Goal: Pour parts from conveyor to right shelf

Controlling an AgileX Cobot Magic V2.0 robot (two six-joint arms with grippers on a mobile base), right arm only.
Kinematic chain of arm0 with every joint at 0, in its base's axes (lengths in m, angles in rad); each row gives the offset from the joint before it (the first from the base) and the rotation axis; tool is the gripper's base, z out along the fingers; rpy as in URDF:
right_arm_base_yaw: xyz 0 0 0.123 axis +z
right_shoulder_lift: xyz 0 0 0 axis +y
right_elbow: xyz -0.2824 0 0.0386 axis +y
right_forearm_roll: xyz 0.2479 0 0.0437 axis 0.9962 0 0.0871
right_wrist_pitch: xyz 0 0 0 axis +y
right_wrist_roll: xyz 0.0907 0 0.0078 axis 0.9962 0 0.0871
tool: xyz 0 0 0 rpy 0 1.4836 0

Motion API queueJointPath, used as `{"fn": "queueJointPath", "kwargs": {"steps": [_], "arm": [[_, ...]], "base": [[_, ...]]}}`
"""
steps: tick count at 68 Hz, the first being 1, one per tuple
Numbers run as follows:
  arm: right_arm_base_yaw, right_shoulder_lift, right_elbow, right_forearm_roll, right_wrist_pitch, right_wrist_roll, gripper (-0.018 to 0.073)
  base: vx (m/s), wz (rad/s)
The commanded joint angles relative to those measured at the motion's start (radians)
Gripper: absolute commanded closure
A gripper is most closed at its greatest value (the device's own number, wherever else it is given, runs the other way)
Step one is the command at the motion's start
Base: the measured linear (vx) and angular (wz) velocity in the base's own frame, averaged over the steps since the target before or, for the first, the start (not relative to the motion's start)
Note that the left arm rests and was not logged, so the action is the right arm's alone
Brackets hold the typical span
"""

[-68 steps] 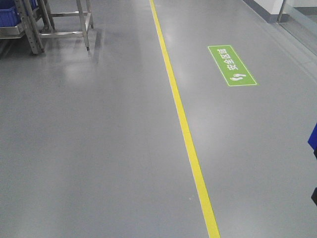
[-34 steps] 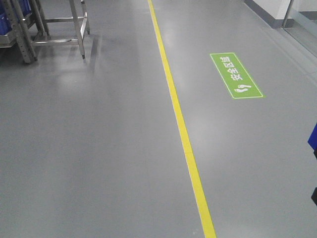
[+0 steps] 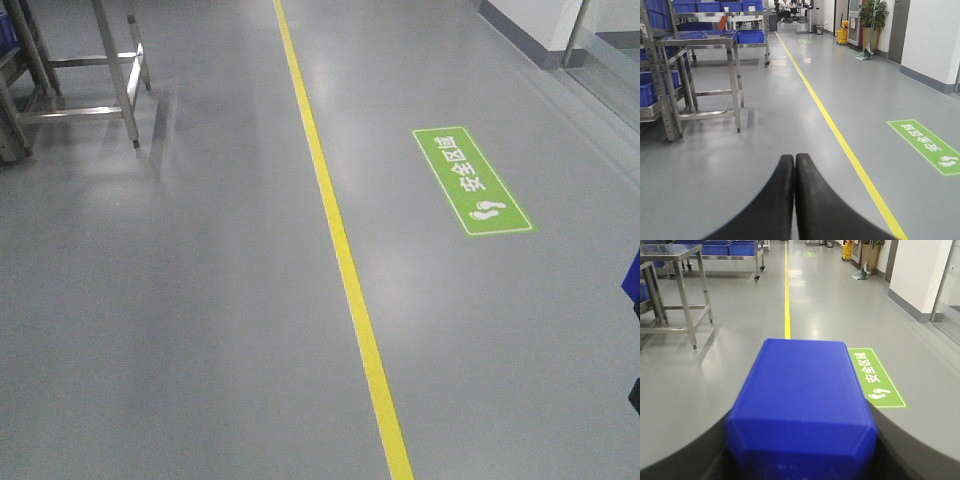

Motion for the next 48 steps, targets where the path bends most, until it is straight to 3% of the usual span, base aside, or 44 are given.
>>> {"fn": "queueJointPath", "kwargs": {"steps": [1, 48], "arm": [[0.0, 0.009, -0.029, 0.0, -0.087, -0.002, 0.0565], [0.0, 0.009, -0.029, 0.0, -0.087, -0.002, 0.0565]], "base": [[0.59, -0.04], [0.64, 0.06]]}}
